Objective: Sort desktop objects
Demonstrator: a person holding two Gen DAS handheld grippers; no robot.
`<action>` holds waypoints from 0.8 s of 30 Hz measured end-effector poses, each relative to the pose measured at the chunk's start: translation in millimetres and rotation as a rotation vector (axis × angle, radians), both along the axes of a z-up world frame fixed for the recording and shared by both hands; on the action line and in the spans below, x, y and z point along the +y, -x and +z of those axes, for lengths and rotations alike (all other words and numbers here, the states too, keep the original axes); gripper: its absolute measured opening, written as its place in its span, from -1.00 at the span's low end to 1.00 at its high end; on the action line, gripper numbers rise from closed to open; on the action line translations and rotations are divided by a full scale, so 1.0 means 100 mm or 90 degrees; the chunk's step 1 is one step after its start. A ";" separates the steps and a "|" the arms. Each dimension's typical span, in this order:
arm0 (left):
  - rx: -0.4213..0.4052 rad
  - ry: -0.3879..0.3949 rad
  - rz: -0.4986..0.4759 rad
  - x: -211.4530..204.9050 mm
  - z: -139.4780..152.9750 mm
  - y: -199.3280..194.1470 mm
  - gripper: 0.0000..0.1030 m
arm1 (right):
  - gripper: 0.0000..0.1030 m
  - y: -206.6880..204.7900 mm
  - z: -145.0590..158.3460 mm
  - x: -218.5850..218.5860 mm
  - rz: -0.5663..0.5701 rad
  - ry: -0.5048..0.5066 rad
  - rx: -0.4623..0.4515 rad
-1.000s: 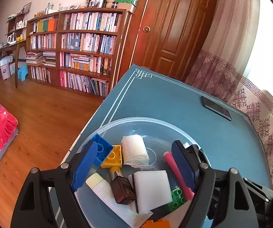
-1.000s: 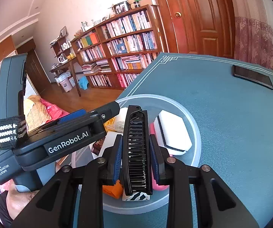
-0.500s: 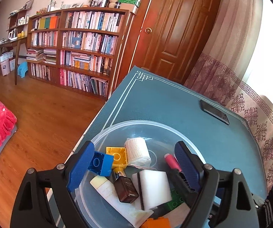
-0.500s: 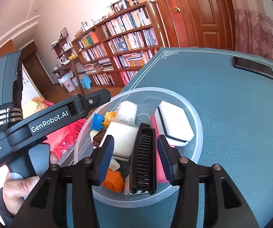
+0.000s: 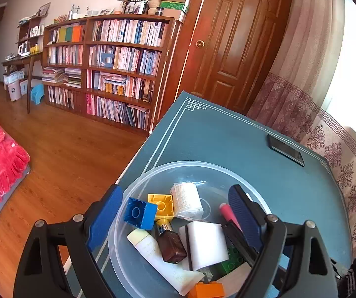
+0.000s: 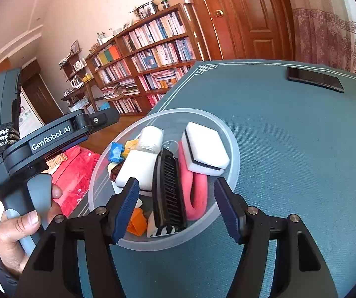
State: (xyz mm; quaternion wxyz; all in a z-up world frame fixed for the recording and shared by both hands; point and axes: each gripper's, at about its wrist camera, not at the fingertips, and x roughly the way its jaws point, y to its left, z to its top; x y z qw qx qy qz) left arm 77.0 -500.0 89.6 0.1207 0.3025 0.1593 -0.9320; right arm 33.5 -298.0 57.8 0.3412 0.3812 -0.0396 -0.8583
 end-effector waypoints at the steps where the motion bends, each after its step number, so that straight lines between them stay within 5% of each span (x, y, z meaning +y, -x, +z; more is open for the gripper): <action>1: 0.001 0.012 -0.001 0.04 0.01 -0.01 0.75 | 0.30 0.00 0.00 0.03 -0.005 0.001 -0.003; 5: 0.008 0.058 -0.003 0.19 0.08 -0.08 0.75 | 0.31 -0.04 0.02 0.13 -0.020 -0.006 0.004; 9: 0.017 0.095 0.003 0.30 0.16 -0.17 0.78 | 0.31 -0.20 0.15 0.14 -0.019 -0.035 0.071; 11: 0.021 0.115 0.011 0.34 0.20 -0.22 0.98 | 0.33 -0.33 0.23 0.12 -0.016 -0.054 0.114; 16: 0.038 0.171 0.027 0.45 0.30 -0.40 1.00 | 0.65 -0.61 0.38 0.08 -0.037 -0.097 0.202; 24: 0.057 0.189 0.044 0.47 0.42 -0.66 1.00 | 0.68 -0.63 0.41 0.19 -0.078 -0.075 0.153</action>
